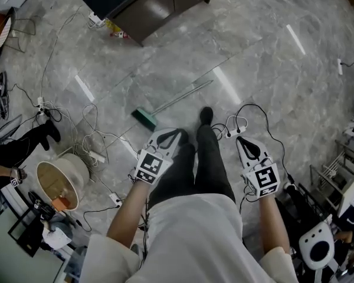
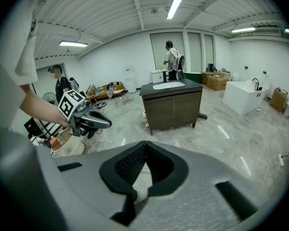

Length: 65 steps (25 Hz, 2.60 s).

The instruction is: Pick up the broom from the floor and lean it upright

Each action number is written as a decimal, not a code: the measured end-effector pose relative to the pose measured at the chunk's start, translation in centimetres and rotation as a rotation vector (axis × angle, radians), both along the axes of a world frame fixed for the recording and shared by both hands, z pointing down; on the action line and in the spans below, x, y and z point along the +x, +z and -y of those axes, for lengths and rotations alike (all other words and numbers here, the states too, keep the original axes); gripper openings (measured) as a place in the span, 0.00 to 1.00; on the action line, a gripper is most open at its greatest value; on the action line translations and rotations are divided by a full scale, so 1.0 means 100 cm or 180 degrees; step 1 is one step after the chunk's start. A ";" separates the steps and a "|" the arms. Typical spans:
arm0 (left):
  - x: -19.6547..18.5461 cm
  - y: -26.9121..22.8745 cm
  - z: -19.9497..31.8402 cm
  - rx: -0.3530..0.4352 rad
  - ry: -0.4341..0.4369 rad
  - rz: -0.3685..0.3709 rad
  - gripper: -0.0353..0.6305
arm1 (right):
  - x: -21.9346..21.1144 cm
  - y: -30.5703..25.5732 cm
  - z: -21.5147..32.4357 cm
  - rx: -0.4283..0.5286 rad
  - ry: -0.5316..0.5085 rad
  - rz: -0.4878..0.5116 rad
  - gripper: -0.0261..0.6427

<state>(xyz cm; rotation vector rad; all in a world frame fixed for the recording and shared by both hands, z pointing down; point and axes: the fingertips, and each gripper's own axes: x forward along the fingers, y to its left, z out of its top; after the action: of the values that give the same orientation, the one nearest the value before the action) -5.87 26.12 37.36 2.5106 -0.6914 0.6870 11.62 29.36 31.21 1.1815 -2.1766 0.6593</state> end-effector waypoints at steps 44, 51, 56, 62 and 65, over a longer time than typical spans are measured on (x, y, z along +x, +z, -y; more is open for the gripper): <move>0.056 0.676 0.057 -0.0669 -0.0079 0.0710 0.07 | 0.036 0.617 0.095 -0.0752 -0.0339 0.0465 0.04; 0.066 0.756 0.055 -0.0681 0.0012 0.0833 0.07 | 0.043 0.684 0.097 -0.0760 -0.0320 0.0497 0.04; 0.074 0.802 0.055 -0.0687 0.0153 0.0879 0.18 | 0.042 0.722 0.101 -0.0750 -0.0354 0.0511 0.04; 0.078 0.853 0.063 -0.0624 0.0359 0.1095 0.25 | 0.040 0.752 0.109 -0.0727 -0.0353 0.0562 0.04; 0.080 0.875 0.059 -0.0574 0.0580 0.1234 0.28 | 0.035 0.765 0.106 -0.0747 -0.0410 0.0563 0.04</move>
<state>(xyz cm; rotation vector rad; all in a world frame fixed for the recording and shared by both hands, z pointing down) 2.17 20.24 124.89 2.3129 -0.5017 1.2650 15.13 18.81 107.69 0.8830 -2.2236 0.9641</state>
